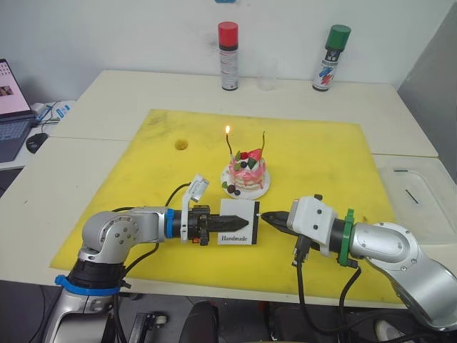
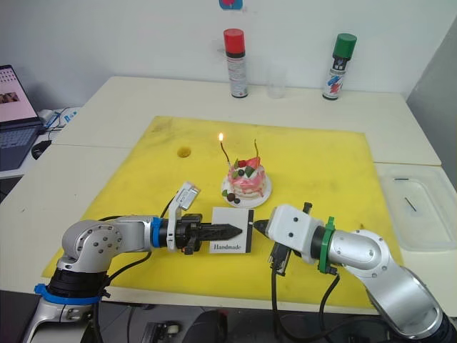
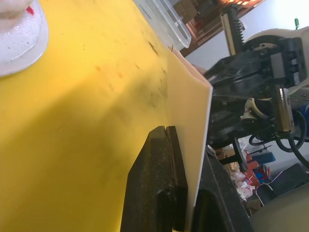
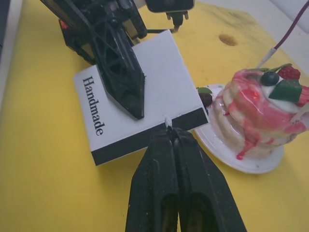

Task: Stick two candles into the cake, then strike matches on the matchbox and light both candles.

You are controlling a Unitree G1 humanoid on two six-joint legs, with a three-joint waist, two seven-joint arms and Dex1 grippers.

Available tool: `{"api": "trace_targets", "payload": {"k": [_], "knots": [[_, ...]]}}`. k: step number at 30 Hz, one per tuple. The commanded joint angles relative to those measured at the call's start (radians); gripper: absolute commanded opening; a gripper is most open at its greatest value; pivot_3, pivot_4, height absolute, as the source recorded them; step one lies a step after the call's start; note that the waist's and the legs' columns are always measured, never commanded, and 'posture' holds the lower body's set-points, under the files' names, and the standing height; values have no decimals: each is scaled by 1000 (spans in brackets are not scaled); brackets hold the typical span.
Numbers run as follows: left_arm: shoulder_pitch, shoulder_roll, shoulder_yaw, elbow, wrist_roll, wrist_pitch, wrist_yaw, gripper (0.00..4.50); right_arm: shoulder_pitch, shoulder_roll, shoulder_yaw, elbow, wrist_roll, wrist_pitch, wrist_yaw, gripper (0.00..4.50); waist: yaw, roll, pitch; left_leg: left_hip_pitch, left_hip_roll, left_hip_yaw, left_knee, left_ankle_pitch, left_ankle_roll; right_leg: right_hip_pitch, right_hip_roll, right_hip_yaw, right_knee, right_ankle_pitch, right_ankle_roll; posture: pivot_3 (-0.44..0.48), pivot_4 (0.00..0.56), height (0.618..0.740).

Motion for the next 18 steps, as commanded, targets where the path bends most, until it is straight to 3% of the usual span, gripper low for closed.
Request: {"api": "trace_targets", "payload": {"k": [1,18], "knots": [[-5,7,10,-24,-11,-2,-10,0,-27,8,3,2,-30,-11,-30,15,0,0,0,0,0,0,0,0,0,0,0,0,0,0,0,0,150,724],[-3,6,10,-28,-13,-3,-12,0,-24,9,26,-4,-31,-3,-25,15,0,0,0,0,0,0,0,0,0,0,0,0,0,0,0,0,150,724]]}}
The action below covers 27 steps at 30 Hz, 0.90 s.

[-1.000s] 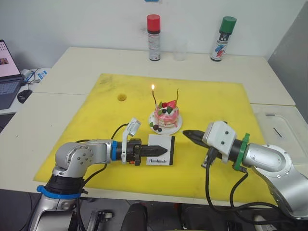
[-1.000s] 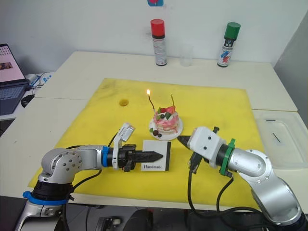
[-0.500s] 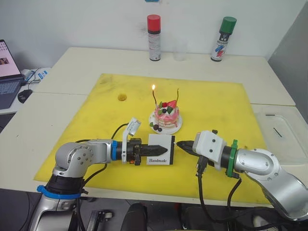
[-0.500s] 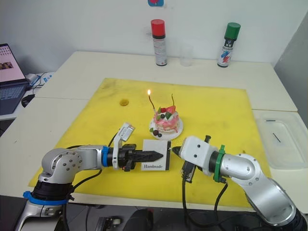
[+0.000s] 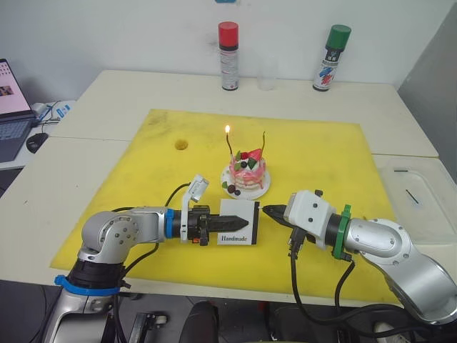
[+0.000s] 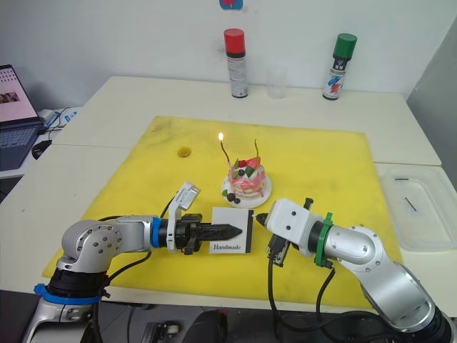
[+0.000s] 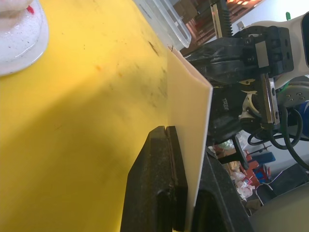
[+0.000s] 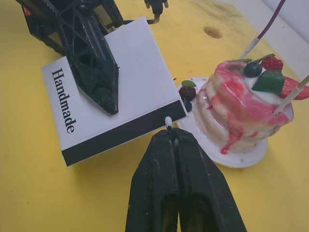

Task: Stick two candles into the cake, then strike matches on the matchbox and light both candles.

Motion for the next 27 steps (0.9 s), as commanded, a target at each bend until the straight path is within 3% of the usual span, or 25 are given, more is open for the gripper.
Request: {"api": "trace_targets", "payload": {"k": [1,14,19,22,27], "knots": [[-3,5,9,-28,-12,-4,-12,0,-2,-5,9,-32,0,-2,6,15,0,0,0,0,0,0,0,0,0,0,0,0,0,0,0,0,150,724],[-1,8,-7,-54,-21,0,-34,0,-29,1,40,-8,-14,15,-3,15,0,0,0,0,0,0,0,0,0,0,0,0,0,0,0,0,150,724],[4,13,-31,-69,-30,10,-58,0,-61,52,47,13,-32,23,-46,15,-1,0,0,0,0,0,0,0,0,0,0,0,0,0,0,0,150,724],[8,20,-44,-80,-31,14,-71,0,-124,119,-25,48,-75,19,-135,15,-1,0,0,0,0,0,0,0,0,0,0,0,0,0,0,0,150,724],[25,40,-26,-77,-29,18,-71,0,-155,118,-94,31,-68,32,-136,15,1,0,0,0,0,0,0,0,0,0,0,0,0,0,0,0,150,724]]}}
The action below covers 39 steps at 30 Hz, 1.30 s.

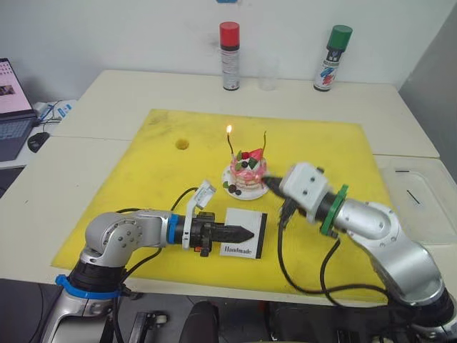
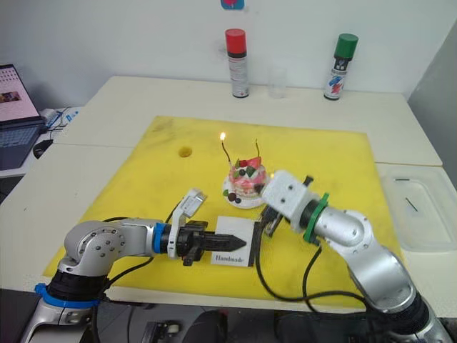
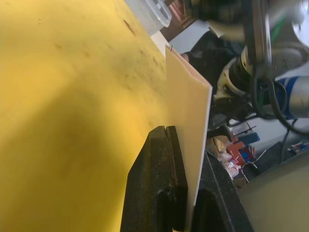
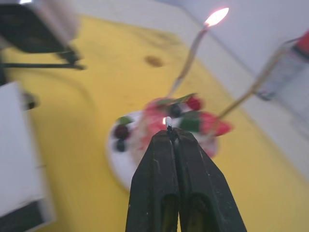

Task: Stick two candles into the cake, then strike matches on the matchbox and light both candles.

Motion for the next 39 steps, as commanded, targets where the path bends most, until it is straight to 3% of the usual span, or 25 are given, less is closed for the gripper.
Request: {"api": "trace_targets", "payload": {"k": [1,16,39], "knots": [[9,16,24,-19,-19,-2,-11,0,-8,-3,-40,-40,7,2,0,15,-1,0,0,0,0,0,-1,0,0,0,0,0,0,0,0,0,150,724],[10,11,39,-15,-20,-1,1,0,-133,56,-21,61,-86,-155,-43,15,-2,0,0,0,0,1,0,0,0,-1,0,0,0,2,-4,0,150,724],[15,5,40,-22,-32,-1,17,0,-113,70,-28,80,-130,-143,-44,15,-2,0,0,0,0,0,-1,0,0,-1,0,0,0,2,-5,0,150,724]]}}
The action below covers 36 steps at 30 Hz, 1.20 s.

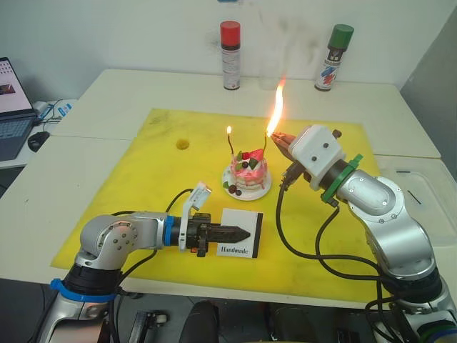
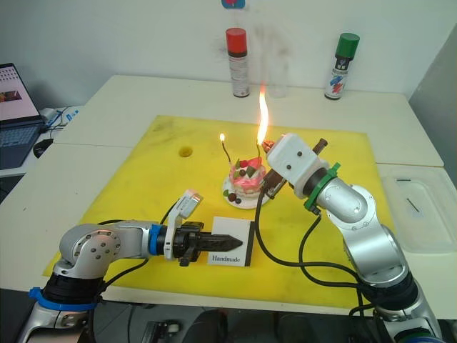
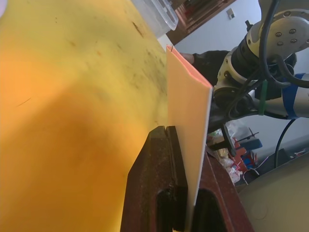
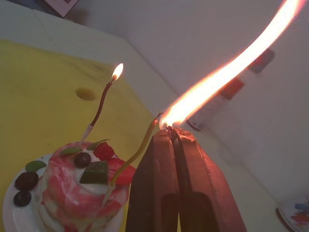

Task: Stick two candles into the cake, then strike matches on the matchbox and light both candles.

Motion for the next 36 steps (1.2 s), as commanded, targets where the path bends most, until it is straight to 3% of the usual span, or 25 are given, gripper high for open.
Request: {"api": "trace_targets", "payload": {"k": [1,36], "knots": [[-2,3,21,-24,-20,-2,-3,0,-5,2,-22,-37,-7,-10,-1,15,0,0,0,0,0,0,0,0,0,0,0,0,0,0,0,0,150,724],[-18,11,16,-10,-20,1,-11,0,8,3,-42,-67,4,-7,15,15,0,0,0,0,0,0,0,0,0,0,0,0,0,0,0,0,150,724]]}}
